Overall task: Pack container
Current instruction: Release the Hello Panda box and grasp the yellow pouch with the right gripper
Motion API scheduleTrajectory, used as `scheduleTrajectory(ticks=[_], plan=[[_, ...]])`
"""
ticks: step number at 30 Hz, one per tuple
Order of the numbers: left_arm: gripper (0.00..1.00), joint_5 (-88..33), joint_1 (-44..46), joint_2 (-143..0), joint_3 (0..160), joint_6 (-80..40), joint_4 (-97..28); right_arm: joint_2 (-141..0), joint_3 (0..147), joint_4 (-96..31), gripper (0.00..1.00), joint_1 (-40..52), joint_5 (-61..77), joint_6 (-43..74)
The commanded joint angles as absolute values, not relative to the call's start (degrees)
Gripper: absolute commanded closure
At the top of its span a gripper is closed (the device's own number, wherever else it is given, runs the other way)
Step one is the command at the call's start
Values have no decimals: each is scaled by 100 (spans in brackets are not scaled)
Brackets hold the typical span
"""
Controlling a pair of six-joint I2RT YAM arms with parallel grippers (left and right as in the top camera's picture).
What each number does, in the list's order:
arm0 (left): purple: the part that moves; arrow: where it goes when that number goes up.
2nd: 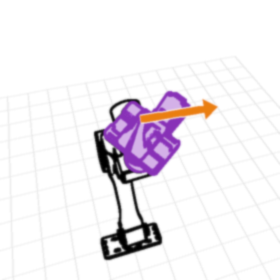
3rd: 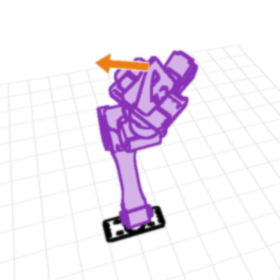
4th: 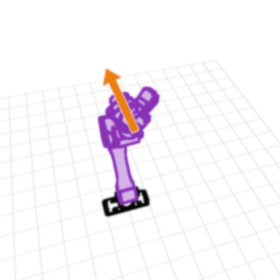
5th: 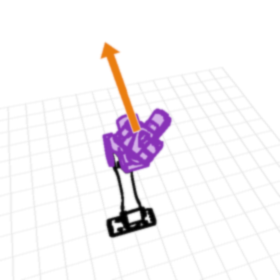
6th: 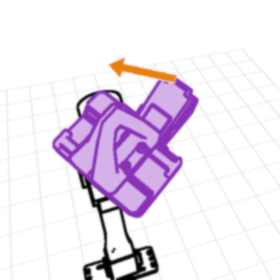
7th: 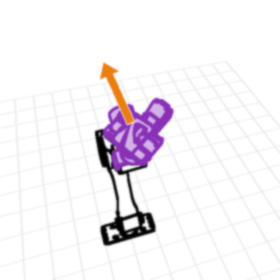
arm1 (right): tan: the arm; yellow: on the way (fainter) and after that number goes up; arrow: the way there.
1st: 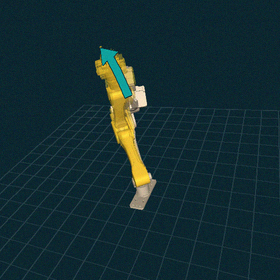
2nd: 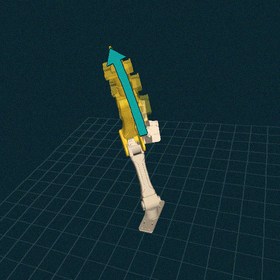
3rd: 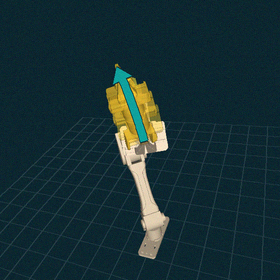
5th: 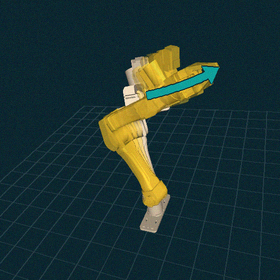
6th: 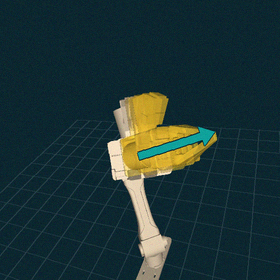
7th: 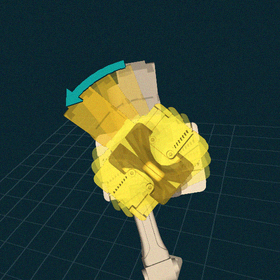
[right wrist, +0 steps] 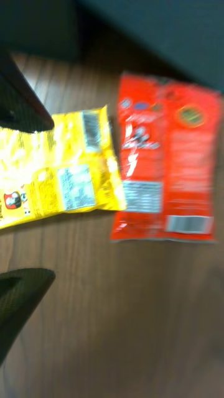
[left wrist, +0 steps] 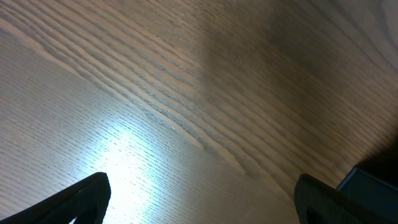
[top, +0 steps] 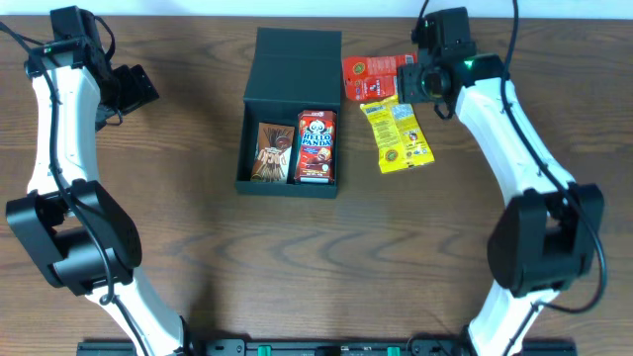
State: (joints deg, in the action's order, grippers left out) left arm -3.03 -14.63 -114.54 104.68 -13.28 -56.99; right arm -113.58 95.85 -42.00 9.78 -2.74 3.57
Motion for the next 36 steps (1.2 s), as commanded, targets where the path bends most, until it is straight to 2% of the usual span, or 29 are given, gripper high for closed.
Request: scheduleTrajectory(ticks=[1,6,15,23,24,25,26,28,29,32,36], plan=[[5,-303,-1498,-11345,10549,-1288,-5719,-11662,9555,-4305,23,722,270,25],[5,-305,-1498,-11345,10549,-1291,-5717,-12040,9555,-4322,20,480,644,-32],[5,-305,-1498,-11345,10549,-1291,-5717,-12564,9555,-4313,28,405,1848,-499],[5,-307,-1498,-11345,10549,-1291,-5719,-12831,9555,-4316,29,403,1868,-499],[5,-307,-1498,-11345,10549,-1291,-5719,-12870,9555,-4322,32,403,1868,-499],[5,-309,-1498,-11345,10549,-1291,-5719,-12897,9555,-4329,40,403,1870,-499],[5,-309,-1498,-11345,10549,-1291,-5719,-12905,9555,-4333,50,403,1876,-495],[5,-307,-1498,-11345,10549,-1291,-5719,-12914,9557,-4329,80,405,1909,-480],[5,-307,-1498,-11345,10549,-1291,-5719,-12912,9557,-4329,87,405,1931,-478],[5,-307,-1498,-11345,10549,-1291,-5717,-12897,9579,-4342,99,403,2150,-473],[4,-307,-1498,-11345,10549,-1291,-5717,-12805,9854,-4508,99,405,2298,-325]])
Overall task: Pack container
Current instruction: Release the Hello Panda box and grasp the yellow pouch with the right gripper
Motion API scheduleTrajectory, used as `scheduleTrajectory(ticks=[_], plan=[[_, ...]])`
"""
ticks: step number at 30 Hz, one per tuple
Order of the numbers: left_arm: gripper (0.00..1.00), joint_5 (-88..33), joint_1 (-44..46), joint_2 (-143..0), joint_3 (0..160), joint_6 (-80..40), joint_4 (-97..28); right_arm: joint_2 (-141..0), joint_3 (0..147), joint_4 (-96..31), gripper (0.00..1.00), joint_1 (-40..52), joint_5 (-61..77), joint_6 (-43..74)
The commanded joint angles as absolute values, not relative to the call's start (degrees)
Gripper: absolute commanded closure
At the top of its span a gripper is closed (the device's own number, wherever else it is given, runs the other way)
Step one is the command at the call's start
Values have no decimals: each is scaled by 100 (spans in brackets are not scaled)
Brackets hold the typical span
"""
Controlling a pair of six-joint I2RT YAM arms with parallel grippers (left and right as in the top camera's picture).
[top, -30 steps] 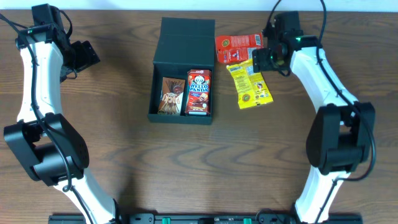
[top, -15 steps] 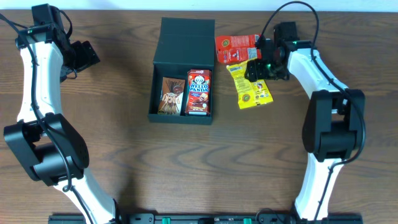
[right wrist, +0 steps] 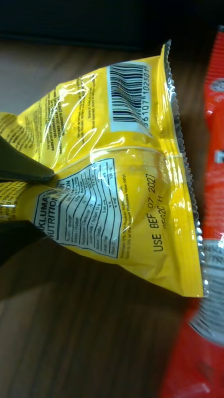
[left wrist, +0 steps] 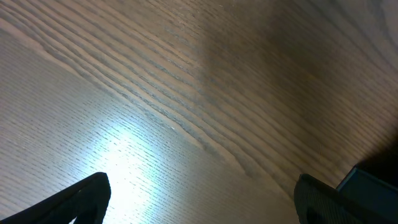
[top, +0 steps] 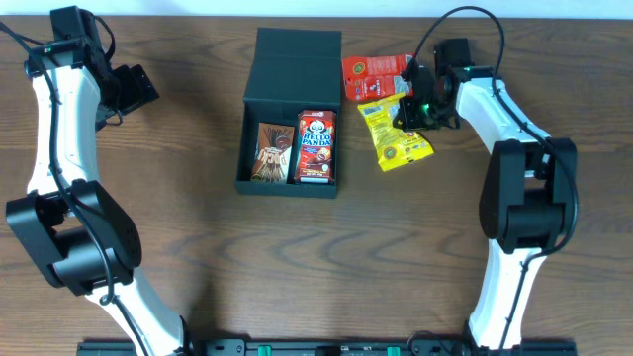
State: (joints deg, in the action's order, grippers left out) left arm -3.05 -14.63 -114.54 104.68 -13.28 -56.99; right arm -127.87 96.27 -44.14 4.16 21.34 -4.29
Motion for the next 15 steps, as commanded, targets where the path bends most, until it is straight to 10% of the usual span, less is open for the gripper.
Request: scheduleTrajectory(ticks=[1,15], plan=[[5,-307,-1498,-11345,10549,-1291,-5717,-12768,9981,-4587,99,408,2300,-325],[4,-307,-1498,-11345,10549,-1288,-5723,-12020,11968,-5306,99,891,3153,2106]])
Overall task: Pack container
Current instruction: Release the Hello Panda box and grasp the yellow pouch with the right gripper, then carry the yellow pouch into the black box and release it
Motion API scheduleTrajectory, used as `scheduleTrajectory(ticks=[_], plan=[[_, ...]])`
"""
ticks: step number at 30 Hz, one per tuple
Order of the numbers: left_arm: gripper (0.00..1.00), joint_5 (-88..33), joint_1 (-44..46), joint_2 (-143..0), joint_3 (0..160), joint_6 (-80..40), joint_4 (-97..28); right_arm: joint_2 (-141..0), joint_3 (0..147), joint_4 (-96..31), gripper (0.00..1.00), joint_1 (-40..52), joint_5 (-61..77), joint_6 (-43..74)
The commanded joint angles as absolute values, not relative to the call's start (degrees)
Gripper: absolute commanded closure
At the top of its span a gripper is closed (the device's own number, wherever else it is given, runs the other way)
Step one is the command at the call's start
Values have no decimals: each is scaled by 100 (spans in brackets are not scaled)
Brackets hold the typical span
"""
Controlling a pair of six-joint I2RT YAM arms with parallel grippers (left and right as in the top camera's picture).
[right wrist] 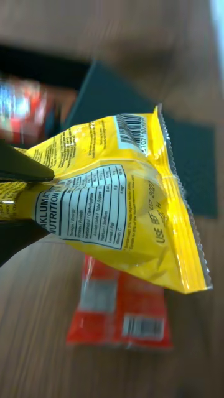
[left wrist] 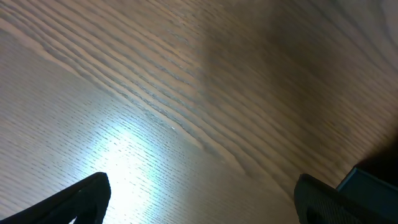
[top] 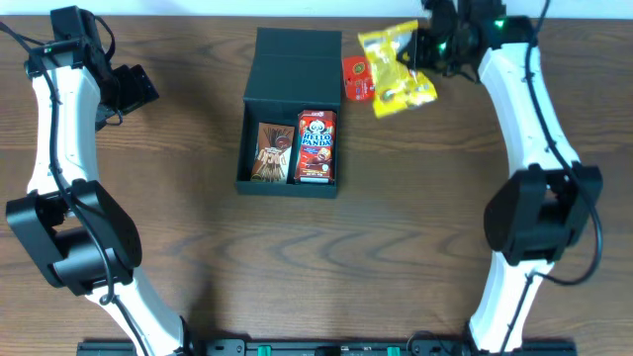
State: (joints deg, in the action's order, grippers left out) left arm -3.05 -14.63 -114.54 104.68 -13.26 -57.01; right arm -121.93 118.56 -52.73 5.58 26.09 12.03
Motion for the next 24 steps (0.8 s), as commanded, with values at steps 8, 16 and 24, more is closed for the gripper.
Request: scheduleTrajectory(ticks=[8,16,24], plan=[[4,-301,-1498,-11345,10549,-1144,-5961,-12022,11924,-5234,99,2265,2659,3129],[5,-351,-1516,-11345,10549,-923,-5953,-12025,11896,-5708,99,3247,1546,4016],[4,-543,-1573,-11345,10549,-923,-5909,-12066,11032,-4932,99,3621,1393,4897]])
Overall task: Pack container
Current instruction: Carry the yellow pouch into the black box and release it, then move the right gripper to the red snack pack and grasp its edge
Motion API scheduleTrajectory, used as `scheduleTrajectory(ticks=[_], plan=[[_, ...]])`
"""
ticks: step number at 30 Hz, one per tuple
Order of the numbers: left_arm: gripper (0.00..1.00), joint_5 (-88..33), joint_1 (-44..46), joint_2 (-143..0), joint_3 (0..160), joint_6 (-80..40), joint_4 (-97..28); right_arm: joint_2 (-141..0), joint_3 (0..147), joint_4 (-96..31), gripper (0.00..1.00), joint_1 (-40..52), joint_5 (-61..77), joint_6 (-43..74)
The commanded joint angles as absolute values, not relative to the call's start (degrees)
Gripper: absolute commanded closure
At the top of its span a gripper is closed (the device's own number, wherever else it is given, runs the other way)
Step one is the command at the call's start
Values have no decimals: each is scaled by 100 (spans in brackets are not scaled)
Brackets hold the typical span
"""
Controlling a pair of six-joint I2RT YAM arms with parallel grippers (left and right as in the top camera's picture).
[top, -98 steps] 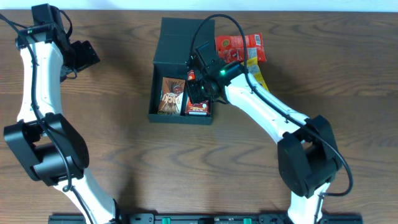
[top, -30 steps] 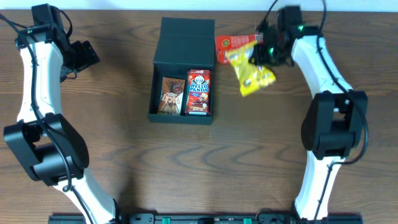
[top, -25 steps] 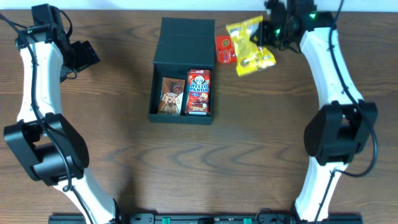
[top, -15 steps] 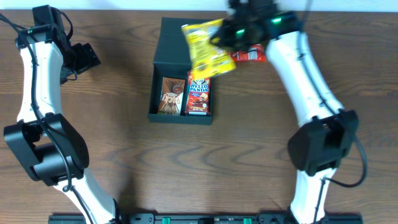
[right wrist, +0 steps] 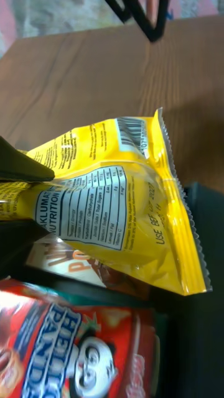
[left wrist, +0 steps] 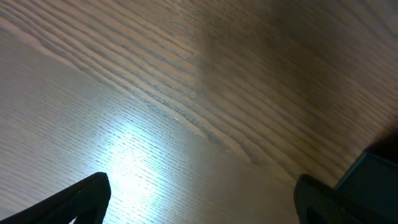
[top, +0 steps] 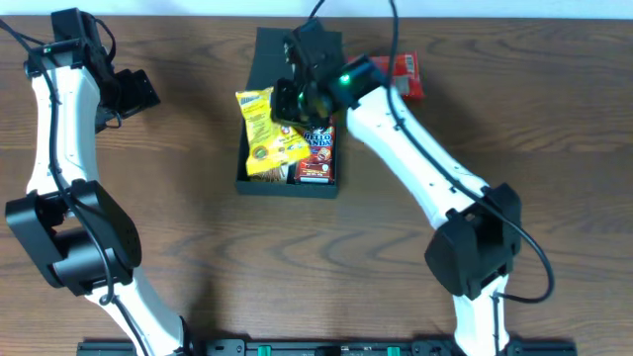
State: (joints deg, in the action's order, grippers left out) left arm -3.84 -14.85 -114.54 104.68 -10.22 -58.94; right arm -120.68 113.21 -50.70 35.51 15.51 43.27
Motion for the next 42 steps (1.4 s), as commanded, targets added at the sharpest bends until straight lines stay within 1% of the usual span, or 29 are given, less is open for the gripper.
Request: scheduleTrajectory(ticks=[1,4,10,11,12,13,14,16,17,18,19,21,22,23,24,25,26,27,28,29,30,31,32,33,35,36,42], plan=[[5,-607,-1597,-11345,10549,-926,-5900,-12066,10903,-4803,98,3618,1400,5057],[5,-716,-1671,-11345,10549,-923,-5894,-12066,10628,-4451,98,3636,1527,5142],[5,-757,-1809,-11345,10549,-941,-5896,-12066,10530,-4412,99,3688,1299,5109],[5,-757,-1809,-11345,10549,-941,-5894,-12066,10530,-4412,85,3688,1304,5035],[5,-760,-1809,-11345,10549,-943,-5892,-12066,10530,-4416,58,3688,1304,4971],[5,-760,-1809,-11345,10549,-941,-5892,-12066,10530,-4414,40,3688,1306,4915],[5,-760,-1802,-11345,10549,-941,-5892,-12064,10530,-4410,31,3682,1306,4901],[5,-760,-1798,-11345,10549,-941,-5894,-12053,10532,-4390,18,3671,1308,4897],[4,-760,-1798,-11345,10549,-941,-5896,-12049,10534,-4379,8,3658,1315,4853],[4,-760,-1798,-11345,10549,-941,-5900,-12031,10534,-4362,1,3638,1372,4753],[5,-760,-1798,-11345,10549,-941,-5911,-12020,10538,-4342,1,3621,1378,4652],[5,-760,-1798,-11345,10549,-941,-5935,-11961,10591,-4316,1,3577,1369,4447],[5,-760,-1798,-11345,10549,-941,-5942,-11920,10608,-4285,3,3555,1369,4327],[5,-757,-1798,-11345,10549,-941,-5953,-11856,10634,-4244,8,3529,1350,4156],[5,-757,-1798,-11345,10549,-941,-5961,-11782,10669,-4189,17,3507,1317,3892],[5,-757,-1798,-11345,10549,-941,-5966,-11712,10700,-4167,37,3485,1262,3653],[5,-755,-1798,-11345,10549,-941,-5972,-11631,10726,-4165,70,3461,1118,3417],[5,-755,-1798,-11345,10549,-939,-5977,-11535,10731,-4171,88,3428,860,3225],[5,-755,-1798,-11345,10549,-939,-5979,-11445,10731,-4182,98,3374,491,3094],[5,-755,-1798,-11345,10549,-939,-5981,-11365,10731,-4171,99,3293,47,2950],[5,-755,-1798,-11345,10549,-939,-5983,-11323,10731,-4141,94,3186,-257,2799],[5,-755,-1798,-11345,10549,-941,-5983,-11310,10731,-4058,74,3024,-386,2521],[5,-755,-1798,-11345,10549,-941,-5983,-11319,10728,-3964,46,2860,-320,2187],[5,-755,-1798,-11345,10549,-941,-5983,-11375,10713,-3859,26,2668,-276,1776],[4,-757,-1798,-11345,10549,-941,-5979,-11644,10711,-3656,6,2261,-320,1033],[5,-755,-1798,-11345,10549,-941,-5979,-11769,10711,-3575,1,2115,-320,827],[5,-755,-1798,-11345,10549,-941,-6012,-12331,10711,-3155,1,1444,-322,69]])
